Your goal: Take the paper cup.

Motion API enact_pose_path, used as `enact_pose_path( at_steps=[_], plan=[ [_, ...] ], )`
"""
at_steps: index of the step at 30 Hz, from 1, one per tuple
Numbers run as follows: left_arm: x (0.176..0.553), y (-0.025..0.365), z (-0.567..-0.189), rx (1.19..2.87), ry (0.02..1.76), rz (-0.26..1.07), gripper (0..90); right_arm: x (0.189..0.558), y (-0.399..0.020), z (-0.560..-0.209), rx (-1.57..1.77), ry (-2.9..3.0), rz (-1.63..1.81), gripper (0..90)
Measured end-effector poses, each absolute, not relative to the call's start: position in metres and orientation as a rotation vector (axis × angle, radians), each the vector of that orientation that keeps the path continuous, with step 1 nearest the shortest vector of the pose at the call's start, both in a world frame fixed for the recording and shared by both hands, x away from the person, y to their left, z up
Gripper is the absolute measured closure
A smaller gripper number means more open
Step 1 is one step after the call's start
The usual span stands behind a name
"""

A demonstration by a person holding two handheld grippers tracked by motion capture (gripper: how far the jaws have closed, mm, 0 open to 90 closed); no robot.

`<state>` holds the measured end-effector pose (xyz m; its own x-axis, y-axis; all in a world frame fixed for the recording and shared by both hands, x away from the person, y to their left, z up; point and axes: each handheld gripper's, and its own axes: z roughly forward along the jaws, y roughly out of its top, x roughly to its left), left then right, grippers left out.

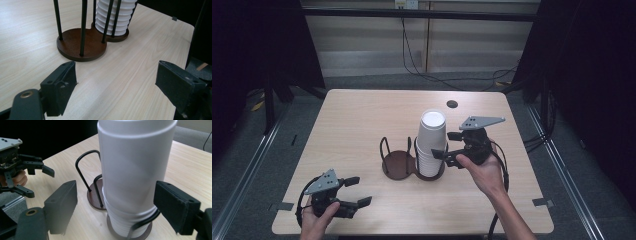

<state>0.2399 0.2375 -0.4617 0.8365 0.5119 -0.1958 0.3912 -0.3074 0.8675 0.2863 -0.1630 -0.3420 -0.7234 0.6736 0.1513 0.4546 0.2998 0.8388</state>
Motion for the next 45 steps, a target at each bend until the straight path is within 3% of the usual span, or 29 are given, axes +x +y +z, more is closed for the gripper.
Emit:
enact_pose_path(
  at_steps=[27,45],
  plan=[
    [0.241,0.237,-0.462,1.968,0.67,0.114,16.8,0.325,-0.144,-0.318,1.021,2.318,1.382,14.5],
    [0.241,0.238,-0.462,1.981,0.669,0.108,17.0,0.337,-0.141,-0.325,1.035,2.35,1.373,18.8]
  ],
)
